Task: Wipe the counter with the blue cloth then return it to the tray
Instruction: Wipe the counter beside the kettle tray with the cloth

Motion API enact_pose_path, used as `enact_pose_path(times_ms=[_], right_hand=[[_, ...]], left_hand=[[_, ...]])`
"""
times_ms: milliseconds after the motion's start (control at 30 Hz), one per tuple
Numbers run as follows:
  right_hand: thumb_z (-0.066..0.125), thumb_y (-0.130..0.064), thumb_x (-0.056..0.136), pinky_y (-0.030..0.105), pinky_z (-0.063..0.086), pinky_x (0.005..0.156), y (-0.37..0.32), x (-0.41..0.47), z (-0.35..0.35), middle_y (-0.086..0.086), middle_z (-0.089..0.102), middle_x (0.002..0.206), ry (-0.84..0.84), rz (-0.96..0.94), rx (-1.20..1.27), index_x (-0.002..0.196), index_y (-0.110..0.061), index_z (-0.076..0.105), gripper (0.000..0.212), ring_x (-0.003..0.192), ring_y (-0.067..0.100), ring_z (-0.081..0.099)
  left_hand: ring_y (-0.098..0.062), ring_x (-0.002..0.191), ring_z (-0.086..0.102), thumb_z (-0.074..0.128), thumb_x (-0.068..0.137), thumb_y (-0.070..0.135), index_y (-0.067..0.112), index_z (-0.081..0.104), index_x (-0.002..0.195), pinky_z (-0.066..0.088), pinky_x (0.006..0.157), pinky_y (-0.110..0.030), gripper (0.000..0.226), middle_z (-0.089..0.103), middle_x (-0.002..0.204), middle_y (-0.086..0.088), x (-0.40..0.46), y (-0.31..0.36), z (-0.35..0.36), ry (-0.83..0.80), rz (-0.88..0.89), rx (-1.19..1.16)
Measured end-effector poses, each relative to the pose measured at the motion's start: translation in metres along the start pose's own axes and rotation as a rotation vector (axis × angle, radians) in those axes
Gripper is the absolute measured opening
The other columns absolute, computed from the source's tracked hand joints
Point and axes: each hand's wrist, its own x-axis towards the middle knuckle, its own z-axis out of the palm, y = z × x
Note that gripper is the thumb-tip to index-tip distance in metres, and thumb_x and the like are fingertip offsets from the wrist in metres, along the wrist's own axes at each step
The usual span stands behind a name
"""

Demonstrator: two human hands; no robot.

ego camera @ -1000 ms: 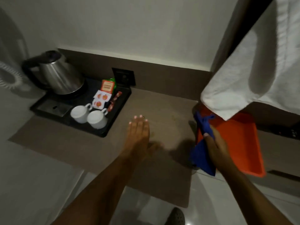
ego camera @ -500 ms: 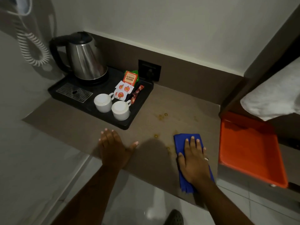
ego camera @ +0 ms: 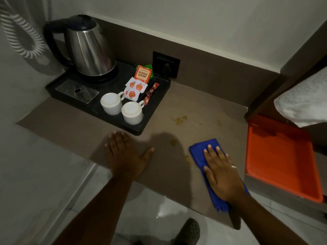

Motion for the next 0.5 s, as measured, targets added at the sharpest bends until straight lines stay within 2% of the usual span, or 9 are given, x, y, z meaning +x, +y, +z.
enact_pose_path(times_ms=[100,167,233,300,367,433,500], right_hand=[[0.019,-0.046,0.099,0.045,0.0,0.12,0.005,0.028,-0.008,0.001,0.002,0.162,0.054,0.219,0.035,0.151,-0.021,0.005,0.059,0.148,0.019,-0.007],[0.02,-0.042,0.1,0.048,0.002,0.12,-0.012,0.049,-0.007,0.006,0.001,0.162,0.082,0.391,0.031,0.151,-0.015,0.004,0.061,0.148,0.026,-0.006],[0.02,-0.041,0.099,0.049,0.003,0.12,-0.04,0.065,-0.003,0.009,0.0,0.162,0.108,0.474,0.058,0.151,-0.013,0.004,0.061,0.148,0.029,-0.006],[0.019,-0.041,0.099,0.047,0.0,0.12,-0.069,0.069,0.005,0.009,-0.001,0.162,0.108,0.4,0.065,0.151,-0.013,0.003,0.06,0.148,0.028,-0.006],[0.017,-0.042,0.099,0.044,-0.002,0.119,-0.085,0.056,0.014,0.006,0.0,0.162,0.076,0.247,0.045,0.151,-0.015,0.003,0.06,0.148,0.024,-0.006],[0.015,-0.045,0.099,0.041,-0.003,0.119,-0.076,0.037,0.014,0.001,0.002,0.162,0.054,0.124,0.03,0.151,-0.019,0.005,0.06,0.148,0.019,-0.006],[0.014,-0.049,0.096,0.038,-0.003,0.118,-0.052,0.023,0.007,-0.005,0.002,0.159,0.067,0.098,0.068,0.15,-0.024,0.006,0.06,0.146,0.014,-0.006]], left_hand=[[-0.047,0.147,0.015,0.024,0.07,0.092,-0.003,0.017,0.15,0.014,0.118,-0.062,0.125,0.021,0.157,-0.032,0.0,0.001,0.005,0.025,0.011,-0.017],[-0.046,0.147,0.016,0.027,0.071,0.092,-0.003,0.019,0.149,0.015,0.118,-0.062,0.123,0.022,0.157,-0.031,0.001,0.001,0.007,0.042,0.013,-0.01],[-0.046,0.146,0.017,0.028,0.07,0.092,-0.002,0.021,0.149,0.016,0.117,-0.062,0.123,0.022,0.157,-0.031,0.0,0.001,0.007,0.051,0.013,-0.003],[-0.046,0.147,0.016,0.027,0.07,0.092,-0.002,0.019,0.15,0.015,0.118,-0.062,0.124,0.021,0.158,-0.03,0.001,0.001,0.006,0.043,0.0,-0.001],[-0.044,0.149,0.011,0.024,0.067,0.095,0.0,0.014,0.152,0.012,0.119,-0.061,0.128,0.016,0.16,-0.028,0.002,0.001,0.003,-0.004,-0.011,0.002],[-0.042,0.15,0.006,0.023,0.063,0.098,0.002,0.007,0.153,0.008,0.121,-0.059,0.133,0.009,0.163,-0.026,0.006,-0.006,-0.001,-0.043,0.007,0.004],[-0.041,0.15,0.006,0.029,0.06,0.1,0.002,0.008,0.153,0.009,0.121,-0.058,0.137,0.008,0.163,-0.025,0.014,-0.027,-0.007,-0.026,0.02,-0.016]])
